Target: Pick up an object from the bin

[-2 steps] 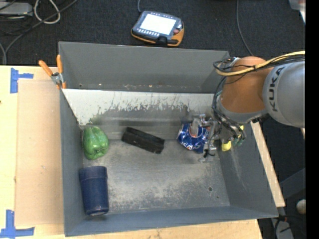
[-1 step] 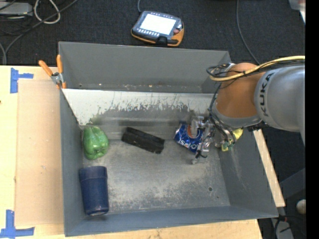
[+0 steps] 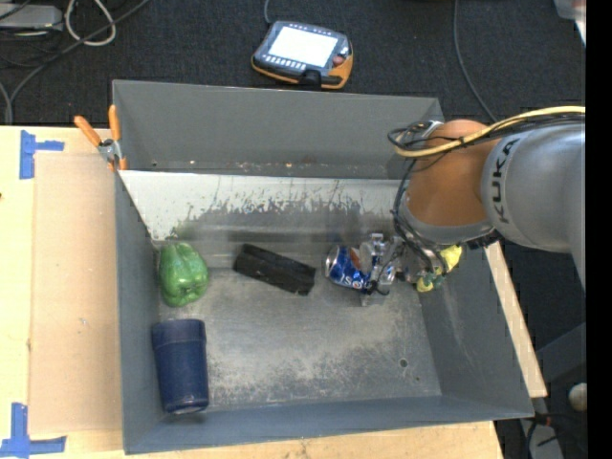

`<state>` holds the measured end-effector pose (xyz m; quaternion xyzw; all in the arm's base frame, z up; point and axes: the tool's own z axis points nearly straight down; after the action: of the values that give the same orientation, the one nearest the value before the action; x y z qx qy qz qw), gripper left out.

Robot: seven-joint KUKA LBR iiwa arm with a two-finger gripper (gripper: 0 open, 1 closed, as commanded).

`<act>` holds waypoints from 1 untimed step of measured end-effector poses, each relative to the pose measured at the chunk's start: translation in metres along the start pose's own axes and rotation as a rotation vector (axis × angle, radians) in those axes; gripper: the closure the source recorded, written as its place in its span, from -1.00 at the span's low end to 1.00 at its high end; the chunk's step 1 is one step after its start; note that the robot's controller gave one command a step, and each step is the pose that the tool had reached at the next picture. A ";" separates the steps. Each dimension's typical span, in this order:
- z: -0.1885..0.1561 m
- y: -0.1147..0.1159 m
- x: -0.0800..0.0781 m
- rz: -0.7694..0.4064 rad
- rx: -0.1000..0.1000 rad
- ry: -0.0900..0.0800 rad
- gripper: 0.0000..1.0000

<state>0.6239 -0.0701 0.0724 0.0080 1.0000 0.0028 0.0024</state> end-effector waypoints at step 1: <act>0.000 0.000 0.000 0.001 0.000 0.000 1.00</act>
Offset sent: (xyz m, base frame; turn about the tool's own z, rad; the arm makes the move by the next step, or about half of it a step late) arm -0.0002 0.0002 0.0214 0.0008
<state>0.6239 -0.0702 0.0725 0.0086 1.0000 0.0030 0.0024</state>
